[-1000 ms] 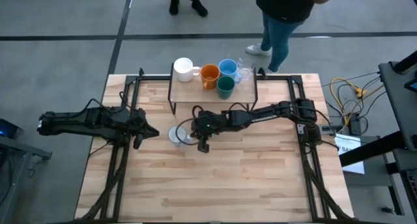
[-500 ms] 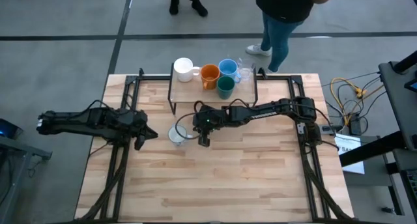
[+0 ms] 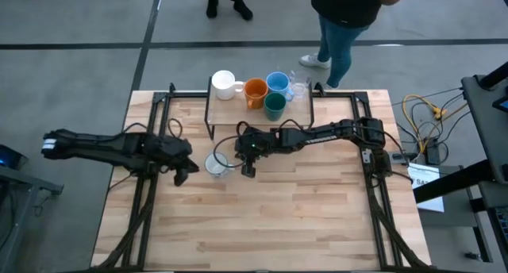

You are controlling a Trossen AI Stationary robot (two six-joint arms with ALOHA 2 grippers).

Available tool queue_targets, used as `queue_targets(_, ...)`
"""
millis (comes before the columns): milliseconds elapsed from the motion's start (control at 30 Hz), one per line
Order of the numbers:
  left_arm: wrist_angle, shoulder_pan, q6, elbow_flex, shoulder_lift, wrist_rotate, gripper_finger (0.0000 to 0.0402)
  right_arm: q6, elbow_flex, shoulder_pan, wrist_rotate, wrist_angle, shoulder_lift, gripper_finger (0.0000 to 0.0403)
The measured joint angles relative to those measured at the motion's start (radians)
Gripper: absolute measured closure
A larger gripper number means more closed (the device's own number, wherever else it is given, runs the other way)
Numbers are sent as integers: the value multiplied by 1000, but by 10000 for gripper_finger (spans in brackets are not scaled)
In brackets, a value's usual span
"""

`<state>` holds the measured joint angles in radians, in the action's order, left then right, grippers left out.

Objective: Stack small to large cups/mugs on shelf
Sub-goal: Put the white patterned mug on the shelf

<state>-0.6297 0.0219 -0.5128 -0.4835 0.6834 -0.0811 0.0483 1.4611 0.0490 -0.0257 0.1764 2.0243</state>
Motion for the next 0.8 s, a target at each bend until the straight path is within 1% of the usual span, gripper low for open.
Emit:
queue_targets(167, -1, 0, 4, 6, 86, -4, 362, 0, 0, -1, -1, -1, 0, 395)
queue_targets(333, 13, 0, 12, 13, 130, -3, 362, 1, 1, 0, -4, -3, 0, 395)
queue_targets(567, 55, 0, 14, 15, 150, -3, 362, 0, 18, 0, -14, -4, 0, 395)
queue_targets(800, 73, 0, 13, 16, 140, 5, 362, 13, 15, 3, -52, -2, 0, 395)
